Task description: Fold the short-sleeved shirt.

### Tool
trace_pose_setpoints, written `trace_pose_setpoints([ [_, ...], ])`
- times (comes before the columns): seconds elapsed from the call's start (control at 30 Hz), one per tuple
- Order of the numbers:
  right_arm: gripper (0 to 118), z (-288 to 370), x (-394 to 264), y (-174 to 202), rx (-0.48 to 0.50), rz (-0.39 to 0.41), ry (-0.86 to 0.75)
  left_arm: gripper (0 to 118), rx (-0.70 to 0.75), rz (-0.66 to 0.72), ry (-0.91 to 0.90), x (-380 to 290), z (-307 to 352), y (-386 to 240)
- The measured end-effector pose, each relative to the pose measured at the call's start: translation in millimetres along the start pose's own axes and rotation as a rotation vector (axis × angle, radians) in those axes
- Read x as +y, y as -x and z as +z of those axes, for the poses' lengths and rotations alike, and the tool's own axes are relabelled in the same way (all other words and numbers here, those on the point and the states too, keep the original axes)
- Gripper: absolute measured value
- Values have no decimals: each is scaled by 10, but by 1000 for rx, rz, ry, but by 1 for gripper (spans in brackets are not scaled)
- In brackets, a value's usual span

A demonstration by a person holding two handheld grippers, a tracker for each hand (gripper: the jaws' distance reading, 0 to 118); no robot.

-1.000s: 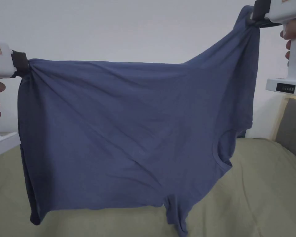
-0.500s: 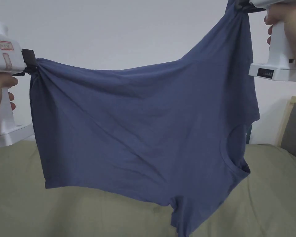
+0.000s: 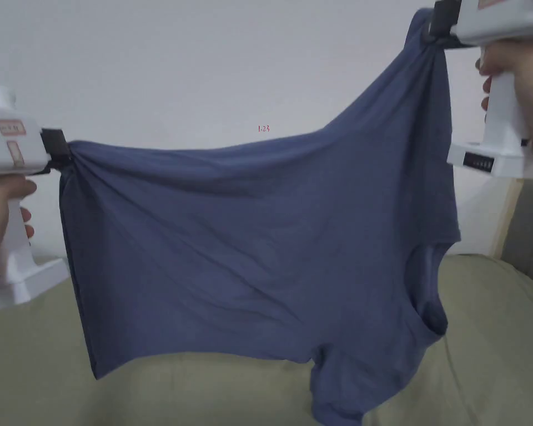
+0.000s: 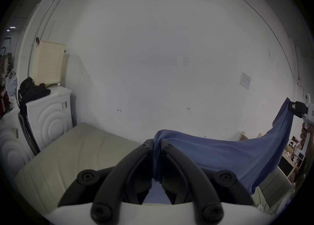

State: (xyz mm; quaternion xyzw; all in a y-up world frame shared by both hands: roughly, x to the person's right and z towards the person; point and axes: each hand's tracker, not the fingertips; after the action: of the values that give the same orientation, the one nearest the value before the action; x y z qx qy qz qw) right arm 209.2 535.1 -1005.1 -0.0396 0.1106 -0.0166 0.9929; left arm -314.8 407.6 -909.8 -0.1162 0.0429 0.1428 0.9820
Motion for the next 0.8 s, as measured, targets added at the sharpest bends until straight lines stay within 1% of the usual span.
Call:
trace_pose_setpoints([
  [0.1,1,74,-204,-60,14,-18,25,8,-5,49,33,-263,73,102],
  [0.17,1,199,-287,-86,25,-36,30,8,-13,52,40,-423,198,147],
  [0.23,1,390,-404,-122,59,-70,39,8,-22,38,54,-603,386,174],
  [0.3,1,608,-522,-123,64,-50,54,8,-39,33,78,-785,610,211],
  [0.43,1,1155,-904,-120,90,-47,103,8,-68,74,117,-1282,1187,299],
  [0.47,1,1293,-1022,-115,96,-47,115,8,-72,82,126,-1344,1249,311],
  [0.53,1,1615,-1333,-102,101,-53,158,8,-102,111,178,-1772,1665,397],
  [0.67,1,2264,-2078,-94,120,-46,264,8,-93,75,273,-2459,2272,497],
  [0.7,1,2442,-2313,-105,121,-59,281,8,-96,59,314,-2695,2482,536],
  [0.73,1,2593,-2539,-117,122,-81,316,8,-101,60,308,-2664,2454,530],
  [0.77,1,2724,-2751,-131,130,-80,358,8,-120,70,346,-2529,2327,494],
  [0.8,1,2908,-3042,-143,114,-99,387,8,-94,67,377,-2538,2318,503],
])
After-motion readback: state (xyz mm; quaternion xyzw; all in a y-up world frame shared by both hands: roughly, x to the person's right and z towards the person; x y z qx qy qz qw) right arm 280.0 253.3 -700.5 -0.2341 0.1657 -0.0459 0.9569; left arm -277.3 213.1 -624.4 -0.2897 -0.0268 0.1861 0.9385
